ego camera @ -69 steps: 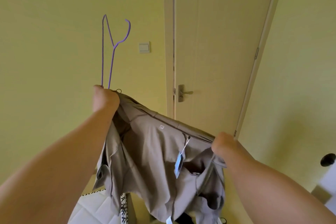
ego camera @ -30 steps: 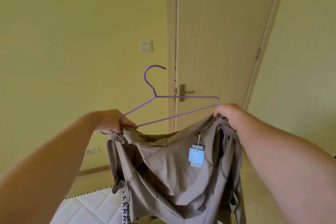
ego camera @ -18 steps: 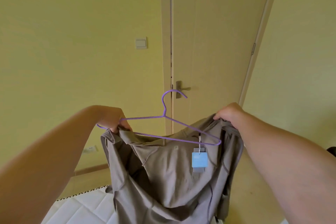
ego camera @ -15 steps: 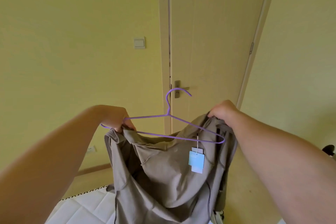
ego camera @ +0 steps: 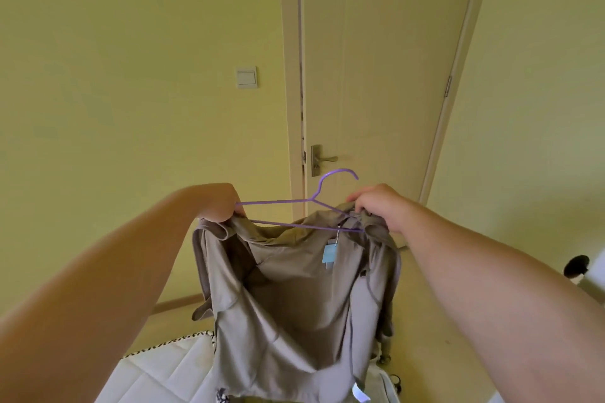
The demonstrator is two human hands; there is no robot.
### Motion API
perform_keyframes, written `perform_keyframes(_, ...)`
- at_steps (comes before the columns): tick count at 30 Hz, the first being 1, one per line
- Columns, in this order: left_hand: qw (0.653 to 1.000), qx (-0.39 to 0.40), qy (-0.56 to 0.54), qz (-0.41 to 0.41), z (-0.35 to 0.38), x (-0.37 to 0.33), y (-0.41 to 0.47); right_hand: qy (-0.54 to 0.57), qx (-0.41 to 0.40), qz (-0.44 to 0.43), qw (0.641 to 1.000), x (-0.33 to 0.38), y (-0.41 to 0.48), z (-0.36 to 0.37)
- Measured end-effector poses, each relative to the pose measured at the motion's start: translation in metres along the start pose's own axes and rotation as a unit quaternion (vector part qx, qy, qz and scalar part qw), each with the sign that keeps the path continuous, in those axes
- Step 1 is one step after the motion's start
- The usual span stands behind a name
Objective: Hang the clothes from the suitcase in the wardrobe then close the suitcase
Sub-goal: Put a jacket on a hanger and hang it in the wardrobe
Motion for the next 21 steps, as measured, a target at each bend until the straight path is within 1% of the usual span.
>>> perform_keyframes(2,1.000,0.010,-0.009,-0.002,0.003,-0.008,0.003,0.029,0.045,-0.019,0.998,0.009,-0.012,0.012)
perform_keyframes(4,1.000,0.012,-0.022,-0.004,0.005,-0.016,0.007,0.042,0.108,-0.045,0.992,0.017,-0.025,0.028)
perform_keyframes(6,0.999,0.002,-0.037,-0.009,0.008,-0.020,0.012,0.014,0.153,-0.076,0.985,0.021,-0.036,0.044)
perform_keyframes(7,0.999,-0.009,-0.032,-0.007,0.009,-0.020,0.013,-0.017,0.153,-0.094,0.984,0.022,-0.038,0.050)
perform_keyframes(9,0.999,-0.027,-0.013,-0.009,0.009,-0.021,0.014,-0.059,0.110,-0.113,0.986,0.021,-0.040,0.054)
perform_keyframes(11,0.999,-0.042,-0.008,-0.010,0.009,-0.022,0.014,-0.081,0.052,-0.122,0.988,0.021,-0.039,0.054)
perform_keyframes(13,0.998,-0.067,0.002,-0.004,0.009,-0.023,0.013,-0.084,0.026,-0.113,0.990,0.021,-0.036,0.054)
perform_keyframes(16,0.995,-0.103,0.004,-0.006,0.011,-0.020,0.010,-0.098,0.037,-0.105,0.989,0.025,-0.036,0.054)
perform_keyframes(18,0.991,-0.133,-0.003,-0.027,0.014,-0.016,0.011,-0.106,0.040,-0.110,0.987,0.026,-0.036,0.055)
perform_keyframes(21,0.975,-0.204,0.048,-0.073,0.017,-0.014,0.014,-0.085,0.025,-0.104,0.991,0.026,-0.038,0.057)
Point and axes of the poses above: each hand's wrist, its own y-axis towards the middle knuckle, its own z-axis out of the palm, x = y × z, the point moved 3 cm from there along y, towards the middle knuckle, and after that the axes turned 9 degrees about -x, right-handed, at the moved point
